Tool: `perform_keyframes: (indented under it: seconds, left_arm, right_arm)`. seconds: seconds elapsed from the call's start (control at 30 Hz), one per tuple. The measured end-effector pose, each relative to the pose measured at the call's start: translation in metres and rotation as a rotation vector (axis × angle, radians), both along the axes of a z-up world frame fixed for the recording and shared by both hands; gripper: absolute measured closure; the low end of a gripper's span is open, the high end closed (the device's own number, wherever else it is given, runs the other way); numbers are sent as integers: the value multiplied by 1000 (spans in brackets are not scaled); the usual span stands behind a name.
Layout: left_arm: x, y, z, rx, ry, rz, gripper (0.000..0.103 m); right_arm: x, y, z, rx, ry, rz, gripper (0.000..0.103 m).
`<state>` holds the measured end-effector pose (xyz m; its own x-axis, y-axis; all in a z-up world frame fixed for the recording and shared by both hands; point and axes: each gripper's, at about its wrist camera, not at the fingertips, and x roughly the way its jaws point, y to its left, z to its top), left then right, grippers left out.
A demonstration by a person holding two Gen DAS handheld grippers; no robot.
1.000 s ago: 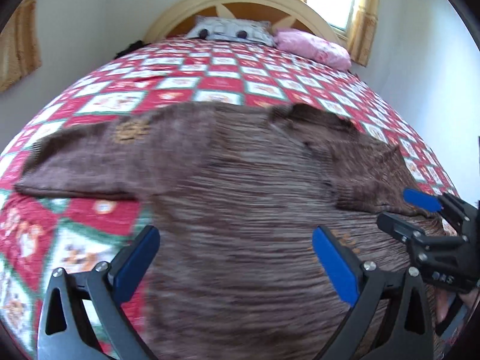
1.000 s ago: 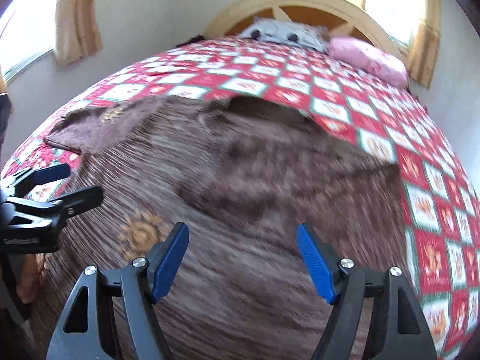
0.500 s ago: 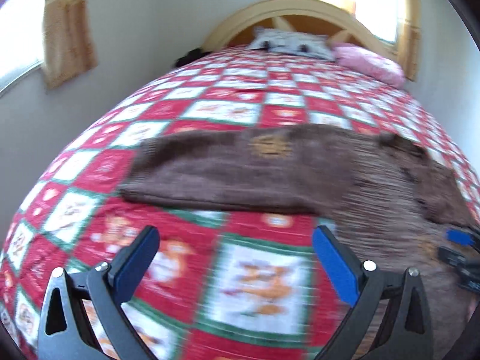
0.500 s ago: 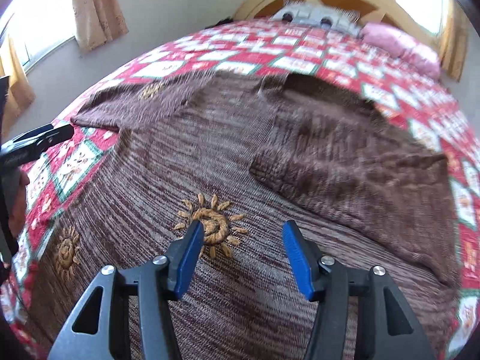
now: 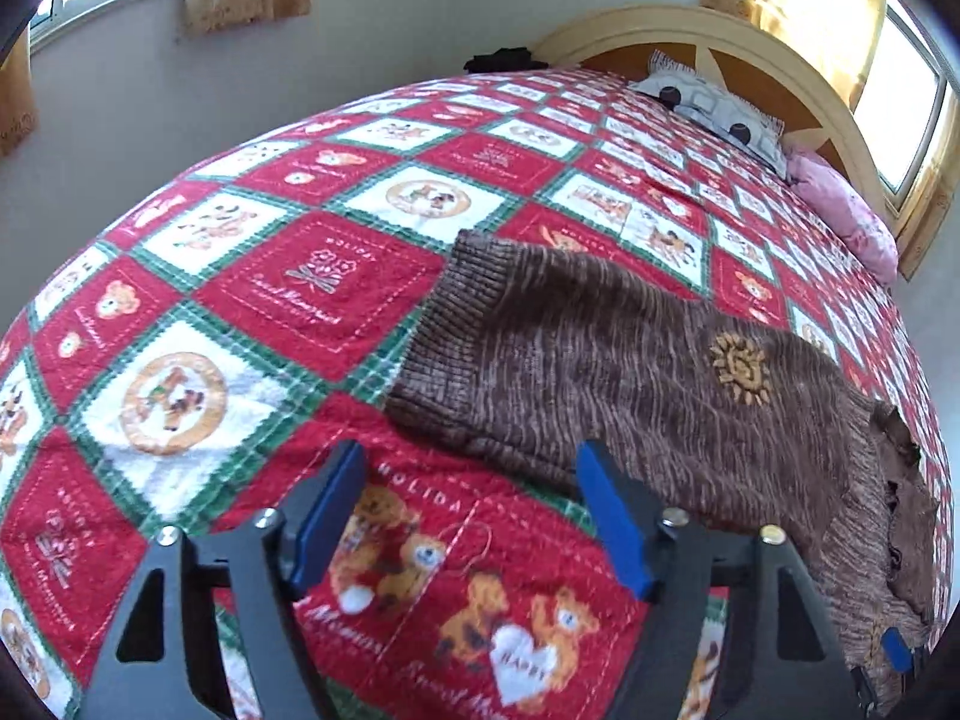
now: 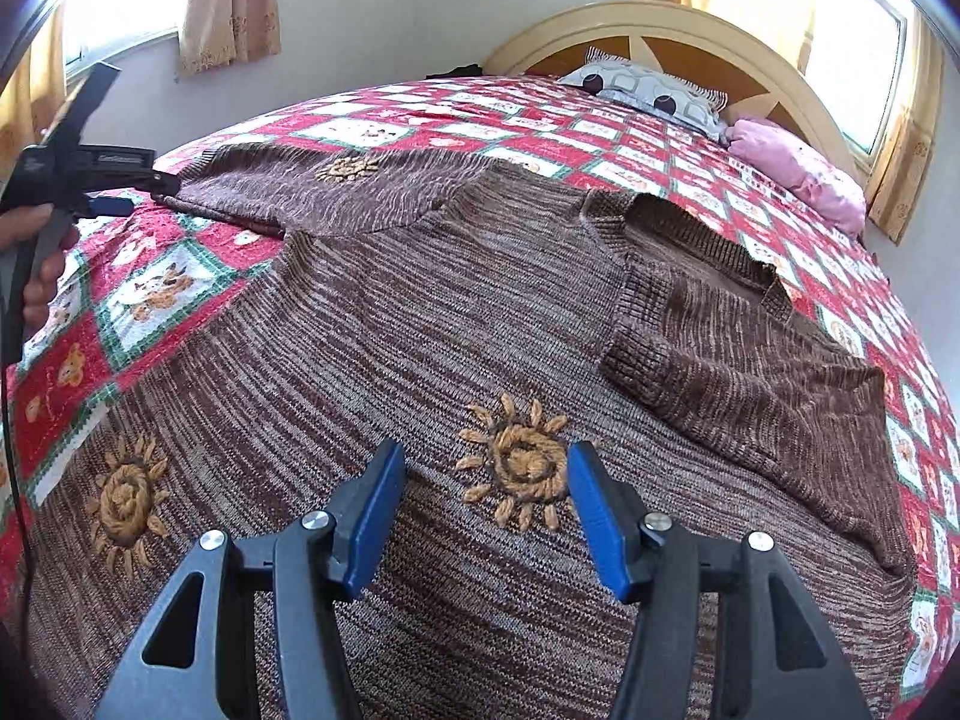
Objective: Fold small clothes
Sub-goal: 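Move the left tool to the sweater side edge and close on it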
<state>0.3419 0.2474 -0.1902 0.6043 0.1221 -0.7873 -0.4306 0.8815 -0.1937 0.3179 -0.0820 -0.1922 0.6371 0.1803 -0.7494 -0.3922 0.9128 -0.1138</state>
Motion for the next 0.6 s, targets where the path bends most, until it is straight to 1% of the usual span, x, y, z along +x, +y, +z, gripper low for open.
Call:
perform_keyframes:
  seconds: [0.2, 0.23, 0.27, 0.3, 0.37, 0.4, 0.47, 0.57, 0.6]
  left_arm:
    - [12, 5, -1, 4, -28, 26, 32]
    - [15, 5, -2, 9, -28, 27, 37]
    - [17, 6, -2, 15, -27, 32, 46]
    - [17, 7, -2, 19, -32, 39, 52]
    - [18, 11, -2, -11, -53, 39, 92]
    - [19, 15, -4, -46, -60, 29, 92]
    - [17, 20, -4, -85, -83, 31, 93]
    - [14, 22, 0, -120, -115, 34, 94]
    - [12, 23, 4, -137, -139, 31, 94]
  right_arm:
    - [2, -3, -4, 7, 2, -22, 37]
    - [2, -2, -4, 7, 1, -23, 37]
    - [2, -1, -4, 1, -4, -24, 37]
    - [1, -1, -4, -3, -8, -24, 37]
    - [0, 0, -5, -12, -19, -25, 37]
    - [-1, 1, -5, -16, -24, -26, 37]
    - [-3, 3, -5, -25, -34, -27, 36]
    - [-6, 4, -5, -31, -42, -28, 36]
    - [-6, 4, -5, -30, -41, -28, 36]
